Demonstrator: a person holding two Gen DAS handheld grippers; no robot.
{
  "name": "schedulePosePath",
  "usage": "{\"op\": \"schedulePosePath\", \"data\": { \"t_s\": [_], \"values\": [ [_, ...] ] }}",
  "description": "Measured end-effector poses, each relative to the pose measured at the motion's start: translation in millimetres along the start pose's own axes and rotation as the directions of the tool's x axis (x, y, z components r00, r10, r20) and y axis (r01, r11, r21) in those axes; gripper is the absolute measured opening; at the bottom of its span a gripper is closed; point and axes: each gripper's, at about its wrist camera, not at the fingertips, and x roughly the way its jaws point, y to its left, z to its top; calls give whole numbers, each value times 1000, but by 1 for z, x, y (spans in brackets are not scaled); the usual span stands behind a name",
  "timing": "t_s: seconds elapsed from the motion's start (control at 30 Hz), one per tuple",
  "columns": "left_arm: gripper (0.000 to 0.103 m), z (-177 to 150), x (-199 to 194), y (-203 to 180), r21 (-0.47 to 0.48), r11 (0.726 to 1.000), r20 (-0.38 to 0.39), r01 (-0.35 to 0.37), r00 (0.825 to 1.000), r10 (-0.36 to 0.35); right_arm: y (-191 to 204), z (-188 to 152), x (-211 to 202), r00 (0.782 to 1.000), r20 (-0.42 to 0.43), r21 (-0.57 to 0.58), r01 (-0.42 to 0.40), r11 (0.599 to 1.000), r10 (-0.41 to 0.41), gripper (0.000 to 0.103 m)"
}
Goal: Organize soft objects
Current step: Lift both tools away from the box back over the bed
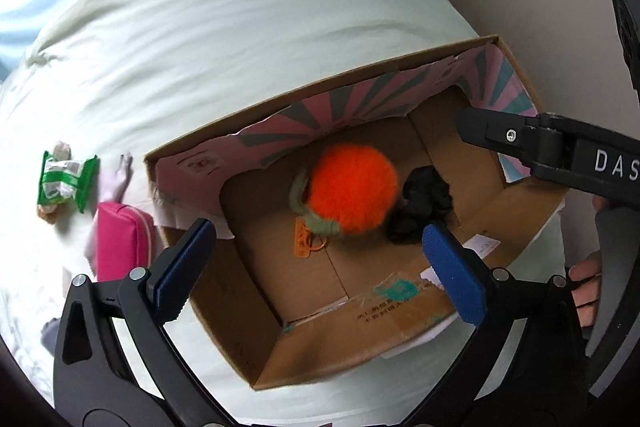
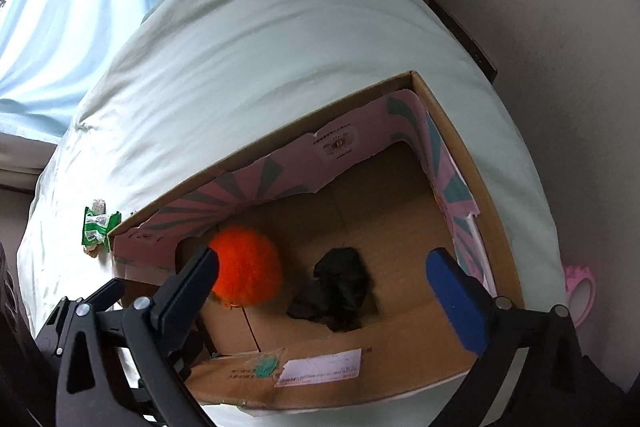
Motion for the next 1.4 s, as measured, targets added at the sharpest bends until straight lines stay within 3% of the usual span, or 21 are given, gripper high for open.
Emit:
{"op": "schedulePosePath", "data": {
  "t_s": [0.47, 0.83, 1.03, 1.4],
  "values": [
    [103, -12, -88, -6, 1, 1000, 110, -3, 994, 2, 14, -18, -82, 990, 144, -45, 5, 999, 1, 103],
    [103, -50, -207, 12, -32, 998, 285, -45, 957, 52, 52, -49, -179, 964, 265, -179, 47, 983, 3, 103],
    [103, -86, -275, 45, -98, 991, 384, -96, 915, 126, 87, -77, -225, 937, 344, -254, 33, 967, 59, 103],
    [103, -174, -368, 137, -291, 944, 515, -155, 807, 291, 172, -144, -285, 852, 502, -379, 62, 923, 149, 103]
  ]
}}
